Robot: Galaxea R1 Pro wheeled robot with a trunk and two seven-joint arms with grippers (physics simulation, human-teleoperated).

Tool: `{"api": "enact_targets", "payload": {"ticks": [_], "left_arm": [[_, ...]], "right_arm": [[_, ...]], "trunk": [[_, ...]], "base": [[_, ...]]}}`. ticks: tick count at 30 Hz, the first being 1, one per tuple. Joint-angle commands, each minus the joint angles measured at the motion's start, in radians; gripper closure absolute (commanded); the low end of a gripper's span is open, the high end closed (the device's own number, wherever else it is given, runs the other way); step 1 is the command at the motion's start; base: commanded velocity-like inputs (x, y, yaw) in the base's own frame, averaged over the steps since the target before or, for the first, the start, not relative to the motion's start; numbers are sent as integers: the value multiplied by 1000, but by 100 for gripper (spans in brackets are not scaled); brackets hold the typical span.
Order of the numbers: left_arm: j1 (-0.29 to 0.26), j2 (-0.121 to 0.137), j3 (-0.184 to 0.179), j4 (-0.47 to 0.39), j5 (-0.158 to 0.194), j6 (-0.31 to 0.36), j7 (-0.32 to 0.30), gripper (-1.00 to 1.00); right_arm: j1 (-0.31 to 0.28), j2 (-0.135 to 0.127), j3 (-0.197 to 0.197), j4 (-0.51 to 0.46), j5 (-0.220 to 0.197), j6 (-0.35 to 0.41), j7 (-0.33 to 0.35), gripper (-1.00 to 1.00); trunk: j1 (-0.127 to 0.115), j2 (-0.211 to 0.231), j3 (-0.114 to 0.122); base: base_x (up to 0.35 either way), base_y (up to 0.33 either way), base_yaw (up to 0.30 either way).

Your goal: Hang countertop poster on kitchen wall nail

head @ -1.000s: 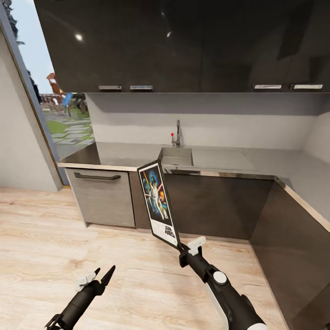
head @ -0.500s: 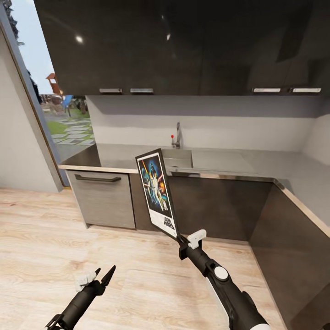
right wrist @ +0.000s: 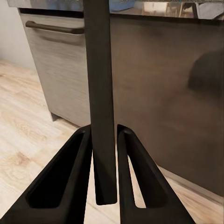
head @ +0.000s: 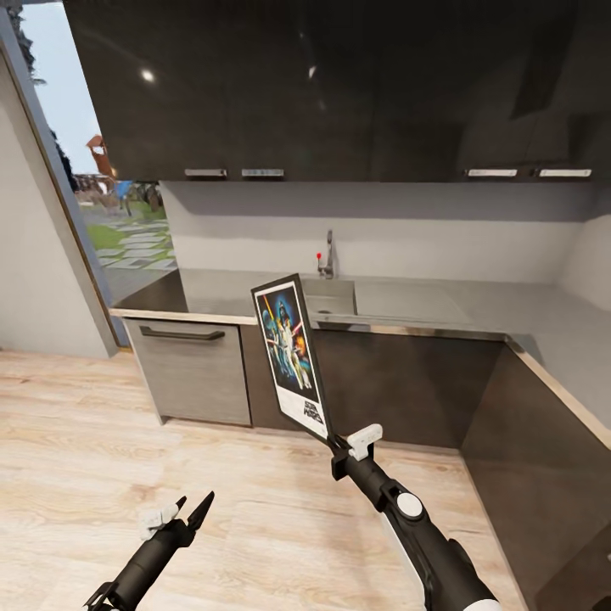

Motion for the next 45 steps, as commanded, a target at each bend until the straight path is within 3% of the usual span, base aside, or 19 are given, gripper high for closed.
{"api": "enact_targets", "payload": {"ticks": [1, 7, 12, 16, 24, 45], "left_arm": [[-2, 1, -7, 0, 11, -6, -3, -100], [-2, 1, -7, 0, 11, -5, -3, -100], [-2, 1, -7, 0, 11, -5, -2, -100], [-2, 1, -7, 0, 11, -4, -3, -100], [-2, 1, -7, 0, 11, -4, -2, -100], [-2, 1, -8, 2, 11, -4, -2, -100]], "right_arm": [[-1, 0, -2, 0, 0, -2, 3, 100], [-1, 0, -8, -2, 0, 0, 3, 100], [-1, 4, -62, -3, -1, 0, 3, 100], [-1, 3, -83, -23, -1, 1, 3, 100], [-1, 1, -87, -66, -1, 3, 6, 100], [0, 0, -86, -70, -1, 3, 7, 100]], "trunk": [[-4, 6, 2], [-27, 48, 21], [-46, 83, 37], [-61, 111, 49], [-92, 167, 74], [-173, 314, 140]], "base": [[0, 0, 0], [0, 0, 0], [0, 0, 0], [0, 0, 0], [0, 0, 0], [0, 0, 0]]}}
